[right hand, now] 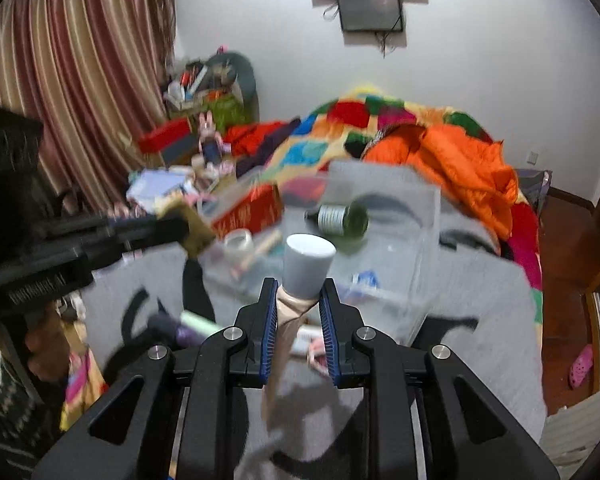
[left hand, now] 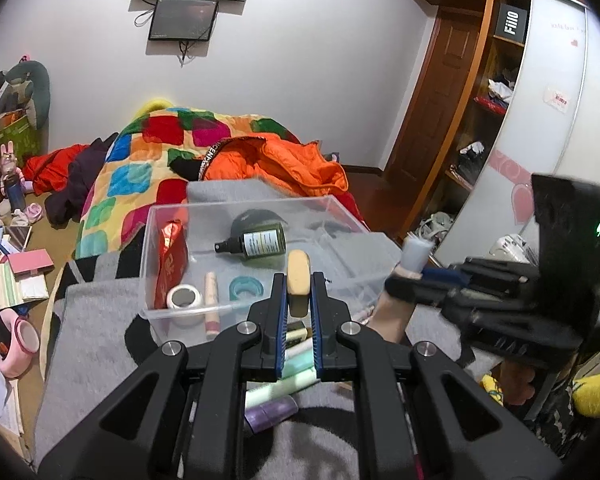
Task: Organize objects
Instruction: 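Carry the beige tube with the right gripper while the left carries the block over the clear box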
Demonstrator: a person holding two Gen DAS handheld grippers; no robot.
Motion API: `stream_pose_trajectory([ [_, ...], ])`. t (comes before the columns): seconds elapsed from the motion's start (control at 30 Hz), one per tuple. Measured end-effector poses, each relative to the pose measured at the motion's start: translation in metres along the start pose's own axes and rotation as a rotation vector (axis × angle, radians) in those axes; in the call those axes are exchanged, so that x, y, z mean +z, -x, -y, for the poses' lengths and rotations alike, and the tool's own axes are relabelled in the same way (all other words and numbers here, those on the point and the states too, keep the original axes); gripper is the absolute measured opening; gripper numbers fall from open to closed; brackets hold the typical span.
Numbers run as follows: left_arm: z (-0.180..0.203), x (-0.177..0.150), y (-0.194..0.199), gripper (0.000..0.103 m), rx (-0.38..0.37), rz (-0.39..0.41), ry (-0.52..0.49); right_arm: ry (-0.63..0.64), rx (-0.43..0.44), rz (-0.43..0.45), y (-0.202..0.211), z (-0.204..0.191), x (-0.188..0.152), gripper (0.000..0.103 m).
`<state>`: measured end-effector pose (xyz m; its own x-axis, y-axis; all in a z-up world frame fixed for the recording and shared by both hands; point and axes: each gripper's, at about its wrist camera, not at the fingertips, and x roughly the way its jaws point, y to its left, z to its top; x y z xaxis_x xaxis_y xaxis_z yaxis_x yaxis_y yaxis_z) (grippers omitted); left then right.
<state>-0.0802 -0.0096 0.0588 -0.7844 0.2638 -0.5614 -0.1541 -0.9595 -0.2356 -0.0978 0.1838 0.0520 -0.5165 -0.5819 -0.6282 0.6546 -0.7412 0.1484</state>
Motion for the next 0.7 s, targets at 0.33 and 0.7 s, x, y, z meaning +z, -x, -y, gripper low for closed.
stream_pose_trajectory([
  [0.33,-0.008,0.02,0.004,0.01,0.039,0.049,-0.006,-0.049,-0.028,0.174,0.024,0.006,0.049,0.018],
  [0.7,-0.037,0.024,-0.033,0.01,0.162,0.01,0.017,-0.049,-0.157,0.237,-0.003,0.004,0.071,0.018],
])
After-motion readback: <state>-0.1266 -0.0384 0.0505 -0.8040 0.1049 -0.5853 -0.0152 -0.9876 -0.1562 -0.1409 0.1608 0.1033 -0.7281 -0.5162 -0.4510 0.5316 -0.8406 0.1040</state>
